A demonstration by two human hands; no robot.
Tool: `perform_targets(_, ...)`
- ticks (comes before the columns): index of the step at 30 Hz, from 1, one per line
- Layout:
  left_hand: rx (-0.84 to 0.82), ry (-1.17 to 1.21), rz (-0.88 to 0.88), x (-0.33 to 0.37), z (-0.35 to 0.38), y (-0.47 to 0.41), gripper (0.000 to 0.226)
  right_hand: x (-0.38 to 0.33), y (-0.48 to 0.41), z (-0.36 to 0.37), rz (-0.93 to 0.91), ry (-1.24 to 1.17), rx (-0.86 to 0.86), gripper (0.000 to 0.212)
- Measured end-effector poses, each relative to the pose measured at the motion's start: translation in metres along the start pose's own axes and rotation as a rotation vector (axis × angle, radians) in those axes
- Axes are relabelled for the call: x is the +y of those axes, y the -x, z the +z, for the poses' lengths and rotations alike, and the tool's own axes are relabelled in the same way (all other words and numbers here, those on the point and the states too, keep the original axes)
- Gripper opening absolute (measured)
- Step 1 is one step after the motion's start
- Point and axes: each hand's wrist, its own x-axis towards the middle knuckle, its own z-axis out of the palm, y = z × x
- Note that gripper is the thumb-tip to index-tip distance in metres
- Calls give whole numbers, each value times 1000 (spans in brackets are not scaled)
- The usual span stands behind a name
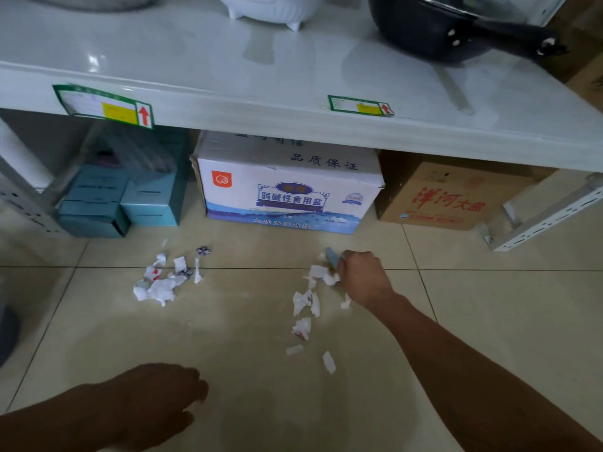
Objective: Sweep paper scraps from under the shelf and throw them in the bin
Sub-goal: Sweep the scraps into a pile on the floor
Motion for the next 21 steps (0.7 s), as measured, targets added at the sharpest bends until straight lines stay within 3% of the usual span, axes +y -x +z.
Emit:
perform_targets(3, 7, -22, -29, -4, -7, 0, 43, -5, 6, -7, 33, -89, 119, 28)
perform_targets(5, 17, -50, -31, -8, -7, 0, 43, 5, 14, -18, 112, -21, 158, 31)
perform_targets(9, 35, -81, -30, -19, -3, 6, 45, 29, 45, -11, 316, 84, 98, 37)
perform_targets(13, 7, -105, -46, -31, 0, 15, 46, -2, 70, 19, 266, -5, -3, 31)
perform_targets(16, -20, -144, -56, -41, -1, 19, 48, -31, 70, 16, 203, -115, 56, 33)
perform_targets(21, -2, -151, -74, -56, -8, 26, 45, -27, 92, 2, 413, -67, 106, 42)
